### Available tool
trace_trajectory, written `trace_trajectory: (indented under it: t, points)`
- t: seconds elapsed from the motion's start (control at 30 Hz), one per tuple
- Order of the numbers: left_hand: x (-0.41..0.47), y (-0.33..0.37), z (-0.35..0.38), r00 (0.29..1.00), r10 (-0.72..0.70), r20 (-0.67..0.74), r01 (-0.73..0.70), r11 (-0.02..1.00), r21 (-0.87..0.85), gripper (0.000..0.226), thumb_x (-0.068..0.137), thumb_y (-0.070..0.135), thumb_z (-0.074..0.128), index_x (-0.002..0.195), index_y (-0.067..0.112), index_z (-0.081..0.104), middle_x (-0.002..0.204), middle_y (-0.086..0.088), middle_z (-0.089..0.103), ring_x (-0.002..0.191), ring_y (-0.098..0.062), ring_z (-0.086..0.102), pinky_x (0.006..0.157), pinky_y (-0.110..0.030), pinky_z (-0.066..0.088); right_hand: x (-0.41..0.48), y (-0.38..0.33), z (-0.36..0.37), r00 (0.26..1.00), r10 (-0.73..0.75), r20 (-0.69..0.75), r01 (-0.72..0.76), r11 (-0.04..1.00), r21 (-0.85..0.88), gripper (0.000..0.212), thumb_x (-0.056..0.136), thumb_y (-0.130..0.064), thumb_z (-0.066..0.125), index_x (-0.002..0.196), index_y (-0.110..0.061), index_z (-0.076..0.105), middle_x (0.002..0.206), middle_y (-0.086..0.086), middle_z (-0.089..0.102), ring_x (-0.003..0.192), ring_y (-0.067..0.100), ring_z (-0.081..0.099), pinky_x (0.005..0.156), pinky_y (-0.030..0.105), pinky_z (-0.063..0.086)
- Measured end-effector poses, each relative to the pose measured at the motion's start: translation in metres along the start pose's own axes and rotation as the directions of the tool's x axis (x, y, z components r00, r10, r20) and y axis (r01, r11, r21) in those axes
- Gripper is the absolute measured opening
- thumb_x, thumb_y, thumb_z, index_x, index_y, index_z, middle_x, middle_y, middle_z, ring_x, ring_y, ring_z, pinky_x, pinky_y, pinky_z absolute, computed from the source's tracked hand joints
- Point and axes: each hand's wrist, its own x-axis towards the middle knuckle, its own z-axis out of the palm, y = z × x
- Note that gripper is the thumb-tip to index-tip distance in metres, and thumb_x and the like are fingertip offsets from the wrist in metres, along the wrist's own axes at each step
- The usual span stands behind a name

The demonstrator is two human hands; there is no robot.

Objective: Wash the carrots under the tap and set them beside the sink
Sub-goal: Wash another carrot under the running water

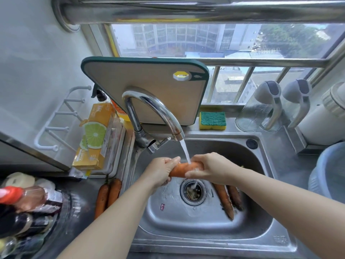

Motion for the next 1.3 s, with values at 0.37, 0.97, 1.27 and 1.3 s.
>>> trace_trajectory:
  t: [0.37, 0.97, 1.27, 1.3]
  points:
    - [0.0, 0.001, 0.0, 0.913, 0.391, 0.117, -0.404, 0.828, 0.389, 0.03, 0.077, 0.032, 0.075, 0.105, 0.028, 0.065, 0.109, 0.006, 0.056, 0.102, -0.009, 0.054, 0.09, -0.02, 0.041, -0.004, 0.008, 0.011, 0.926, 0.336, 0.169, -0.374, 0.767, 0.521, 0.049, 0.1, -0.041, 0.036, 0.078, -0.011, 0.067, 0.072, 0.009, 0.062, 0.061, 0.017, 0.055, 0.06, 0.025, 0.044]
    - [0.013, -0.01, 0.052, 0.896, -0.28, -0.346, -0.048, 0.712, -0.7, 0.039, 0.099, 0.026, 0.046, 0.134, 0.012, 0.037, 0.121, -0.015, 0.051, 0.104, -0.027, 0.058, 0.089, -0.047, 0.052, -0.018, -0.006, 0.006, 0.979, 0.162, 0.128, -0.191, 0.946, 0.264, 0.051, 0.091, -0.036, 0.058, 0.139, -0.026, 0.043, 0.124, -0.002, 0.059, 0.104, 0.01, 0.055, 0.089, 0.022, 0.039]
    - [-0.018, 0.01, 0.052, 0.967, -0.172, -0.186, -0.056, 0.571, -0.819, 0.04, 0.099, 0.009, 0.044, 0.136, 0.014, 0.033, 0.12, -0.015, 0.052, 0.11, -0.025, 0.054, 0.094, -0.04, 0.044, -0.008, -0.001, 0.022, 0.907, 0.422, -0.015, -0.385, 0.84, 0.382, 0.063, 0.061, -0.085, 0.051, 0.079, -0.028, 0.071, 0.075, -0.008, 0.071, 0.075, 0.012, 0.066, 0.076, 0.033, 0.051]
    - [-0.018, 0.009, 0.048, 0.969, -0.167, -0.183, -0.06, 0.559, -0.827, 0.037, 0.098, 0.009, 0.044, 0.134, 0.015, 0.035, 0.119, -0.015, 0.053, 0.111, -0.025, 0.053, 0.096, -0.04, 0.044, -0.008, 0.001, 0.019, 0.929, 0.366, 0.06, -0.352, 0.82, 0.452, 0.053, 0.071, -0.075, 0.055, 0.089, -0.028, 0.073, 0.083, -0.008, 0.072, 0.079, 0.011, 0.066, 0.079, 0.03, 0.052]
